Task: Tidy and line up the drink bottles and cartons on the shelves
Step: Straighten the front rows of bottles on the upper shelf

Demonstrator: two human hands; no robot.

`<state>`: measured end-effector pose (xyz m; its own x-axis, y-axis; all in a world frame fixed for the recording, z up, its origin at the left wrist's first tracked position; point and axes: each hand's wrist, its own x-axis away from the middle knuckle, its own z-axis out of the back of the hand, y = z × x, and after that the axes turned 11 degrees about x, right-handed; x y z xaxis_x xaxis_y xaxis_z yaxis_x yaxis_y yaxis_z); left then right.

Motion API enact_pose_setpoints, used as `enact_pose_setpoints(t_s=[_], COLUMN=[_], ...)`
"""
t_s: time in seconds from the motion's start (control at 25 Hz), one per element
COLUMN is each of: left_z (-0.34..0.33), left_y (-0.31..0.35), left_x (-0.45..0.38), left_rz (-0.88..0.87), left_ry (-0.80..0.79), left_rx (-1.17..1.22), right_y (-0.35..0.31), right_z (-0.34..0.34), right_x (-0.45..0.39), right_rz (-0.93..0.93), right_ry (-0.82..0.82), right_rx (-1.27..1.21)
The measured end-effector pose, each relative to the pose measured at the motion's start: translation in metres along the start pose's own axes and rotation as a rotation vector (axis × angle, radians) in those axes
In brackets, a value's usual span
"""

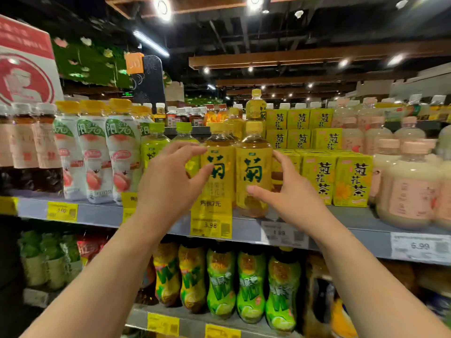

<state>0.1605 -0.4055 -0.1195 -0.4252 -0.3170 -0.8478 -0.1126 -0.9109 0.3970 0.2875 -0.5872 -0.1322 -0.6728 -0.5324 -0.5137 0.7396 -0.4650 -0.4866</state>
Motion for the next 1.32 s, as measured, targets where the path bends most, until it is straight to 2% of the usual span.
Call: enact_pose_setpoints(t_s=[0.16, 0.32, 0.52, 0.68, 0.8, 0.92, 1.04, 1.12, 1.32], left_z=[0.016, 0.034, 0.041, 0.046, 0.046, 0.047, 0.052, 0.054, 0.054], left_y=[-0.036, -0.072, -0.093, -0.086, -0.081, -0.079, -0.079, -0.078, -0.077], left_x=[-0.006, -0.009, -0.015, -0.038, -0.067, -0.084, -0.085, -0.082, -0.082], left_rz=[-0.012, 0.044, 0.111, 0.046, 0.072, 0.101, 0.048, 0.021, 0.026], left_ry=[0.003, 0.049, 0.021, -0.022, -0.135, -0.346, -0.528, -0.563, -0.545], left_rx=[0.05, 0.079, -0.028, -0.121, -0.244, -0.375, -0.513, -0.615, -0.641], right_y=[-0.01, -0.018, -0.024, -0.023, -0.025, -0.025, -0.024, -0.024, -0.028], right_z=[-0.015, -0.016, -0.016, -0.016, -0.015, -0.014, -0.014, -0.012, -0.008], right_x=[-0.001, 0.003, 0.007, 0.008, 0.009, 0.009, 0.008, 0.006, 0.006], right_rz=[-0.084, -0.112, -0.137, -0.129, -0.134, -0.138, -0.138, -0.136, -0.161], right_ry=[0.07, 0.067, 0.068, 0.07, 0.073, 0.06, 0.041, 0.033, 0.029], right_rx=[0.019, 0.089, 0.1, 0.103, 0.111, 0.111, 0.135, 0.135, 0.061])
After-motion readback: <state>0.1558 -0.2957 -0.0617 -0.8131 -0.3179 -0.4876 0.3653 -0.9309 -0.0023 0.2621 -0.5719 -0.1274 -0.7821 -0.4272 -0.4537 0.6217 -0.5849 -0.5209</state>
